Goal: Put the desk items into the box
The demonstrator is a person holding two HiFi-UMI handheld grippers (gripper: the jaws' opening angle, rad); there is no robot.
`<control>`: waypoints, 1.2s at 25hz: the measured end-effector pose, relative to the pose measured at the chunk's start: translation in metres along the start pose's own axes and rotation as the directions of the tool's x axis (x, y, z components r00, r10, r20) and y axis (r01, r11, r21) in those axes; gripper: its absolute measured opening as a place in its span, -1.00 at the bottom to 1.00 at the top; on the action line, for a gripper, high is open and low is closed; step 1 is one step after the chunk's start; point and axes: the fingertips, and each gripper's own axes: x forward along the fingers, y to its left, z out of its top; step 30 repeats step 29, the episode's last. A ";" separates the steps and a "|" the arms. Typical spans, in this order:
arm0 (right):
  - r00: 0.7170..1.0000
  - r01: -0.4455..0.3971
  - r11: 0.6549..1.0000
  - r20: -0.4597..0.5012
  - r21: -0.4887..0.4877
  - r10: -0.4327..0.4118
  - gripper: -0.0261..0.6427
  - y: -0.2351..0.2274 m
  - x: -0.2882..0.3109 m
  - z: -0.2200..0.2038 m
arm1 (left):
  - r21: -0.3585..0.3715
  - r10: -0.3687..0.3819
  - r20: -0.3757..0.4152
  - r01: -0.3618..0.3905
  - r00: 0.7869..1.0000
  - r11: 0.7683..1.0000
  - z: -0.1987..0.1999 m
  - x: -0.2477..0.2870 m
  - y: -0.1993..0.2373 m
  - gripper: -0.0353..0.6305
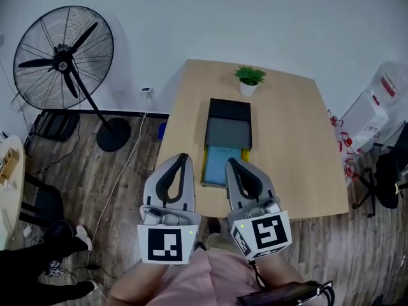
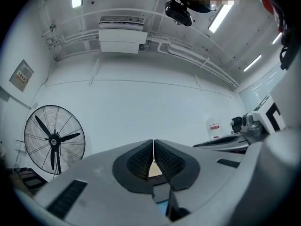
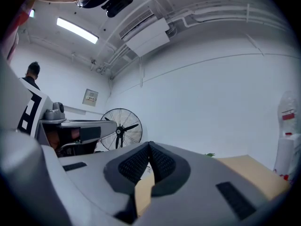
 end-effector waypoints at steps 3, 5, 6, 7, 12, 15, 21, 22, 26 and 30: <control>1.000 -0.002 1.000 0.001 -0.018 0.002 -0.92 0.003 -0.003 0.002 | -0.004 -0.005 0.012 0.005 1.000 1.000 0.004 -0.003 0.000 -0.85; 1.000 -0.005 0.999 0.002 -0.035 0.005 -0.92 0.006 -0.003 0.004 | -0.008 -0.005 0.016 0.005 1.000 1.000 0.006 -0.004 0.001 -0.85; 1.000 -0.005 0.999 0.004 -0.041 0.005 -0.92 0.007 -0.003 0.006 | -0.008 -0.005 0.017 0.006 1.000 1.000 0.007 -0.004 0.001 -0.85; 1.000 -0.003 0.999 0.007 -0.043 0.004 -0.92 0.008 -0.003 0.007 | -0.009 -0.007 0.018 0.007 1.000 1.000 0.008 -0.005 0.002 -0.85; 1.000 0.015 0.999 0.025 -0.037 -0.014 -0.92 0.010 -0.004 0.012 | -0.011 -0.011 0.016 0.011 1.000 1.000 0.009 -0.008 0.004 -0.85; 0.999 0.023 0.999 0.025 -0.040 -0.022 -0.92 0.010 -0.005 0.013 | -0.014 -0.012 0.023 0.012 1.000 1.000 0.011 -0.008 0.006 -0.85; 0.999 0.035 0.998 0.024 -0.048 -0.034 -0.92 0.007 -0.003 0.012 | -0.017 -0.020 0.013 0.020 1.000 1.000 0.008 -0.005 0.005 -0.85; 0.999 0.037 0.998 0.024 -0.050 -0.036 -0.92 0.007 -0.003 0.013 | -0.017 -0.020 0.013 0.020 1.000 1.000 0.008 -0.003 0.005 -0.85; 0.999 0.038 0.998 0.023 -0.051 -0.037 -0.92 0.002 -0.001 0.012 | -0.025 -0.014 0.015 0.014 1.000 1.000 0.008 0.003 0.004 -0.85; 0.999 0.038 0.998 0.023 -0.050 -0.037 -0.92 -0.003 0.001 0.011 | -0.024 -0.012 0.020 0.013 1.000 1.000 0.009 0.008 0.004 -0.85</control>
